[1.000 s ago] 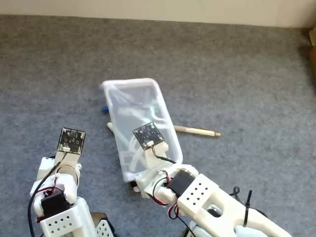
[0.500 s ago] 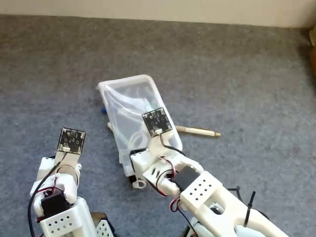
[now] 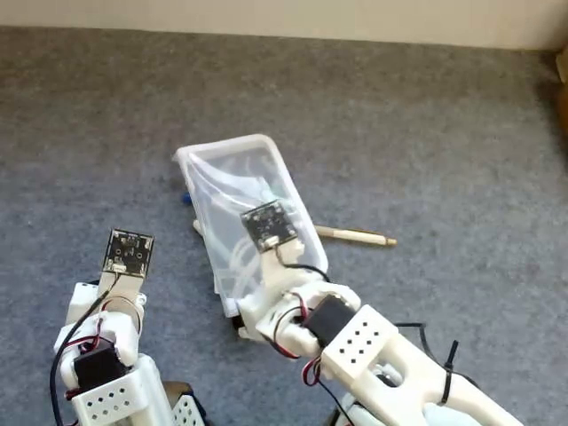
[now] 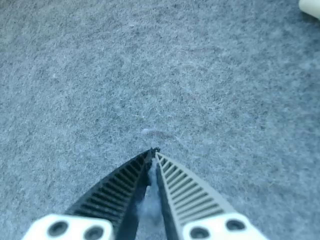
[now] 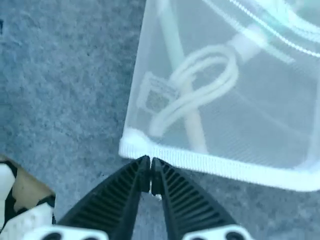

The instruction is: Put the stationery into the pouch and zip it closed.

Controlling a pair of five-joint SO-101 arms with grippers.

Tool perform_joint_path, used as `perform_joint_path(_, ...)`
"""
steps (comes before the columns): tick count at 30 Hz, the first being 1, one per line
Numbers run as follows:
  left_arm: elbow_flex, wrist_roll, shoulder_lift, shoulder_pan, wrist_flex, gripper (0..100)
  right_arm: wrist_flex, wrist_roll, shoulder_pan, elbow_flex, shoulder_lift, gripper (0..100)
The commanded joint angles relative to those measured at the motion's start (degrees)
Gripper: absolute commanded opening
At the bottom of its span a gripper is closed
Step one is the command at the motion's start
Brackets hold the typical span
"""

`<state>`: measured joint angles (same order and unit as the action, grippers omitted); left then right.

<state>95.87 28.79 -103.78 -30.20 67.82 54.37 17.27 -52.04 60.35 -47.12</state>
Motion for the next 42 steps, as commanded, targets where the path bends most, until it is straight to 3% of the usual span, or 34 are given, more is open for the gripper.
perform_joint_path(1, 0.4, -0.7, -0.4, -0.66, -1.23, 1, 3.21, 0.53, -2.95, -4.18, -2.15, 10.1)
perform_joint_path(6, 0.4, -0.7, -0.4, -0.66, -1.23, 1, 2.51, 0.62, -5.58, -1.36, -1.54, 14.2)
perform_joint_path(15, 0.4, -0.7, -0.4, -0.66, -1.23, 1, -12.26, 0.53, -5.85, 10.15, -1.54, 14.2)
perform_joint_path(42, 0.48, -0.7, -0.4, -0.66, -1.23, 1, -12.79, 0.53, -5.76, 15.25, -1.54, 14.1)
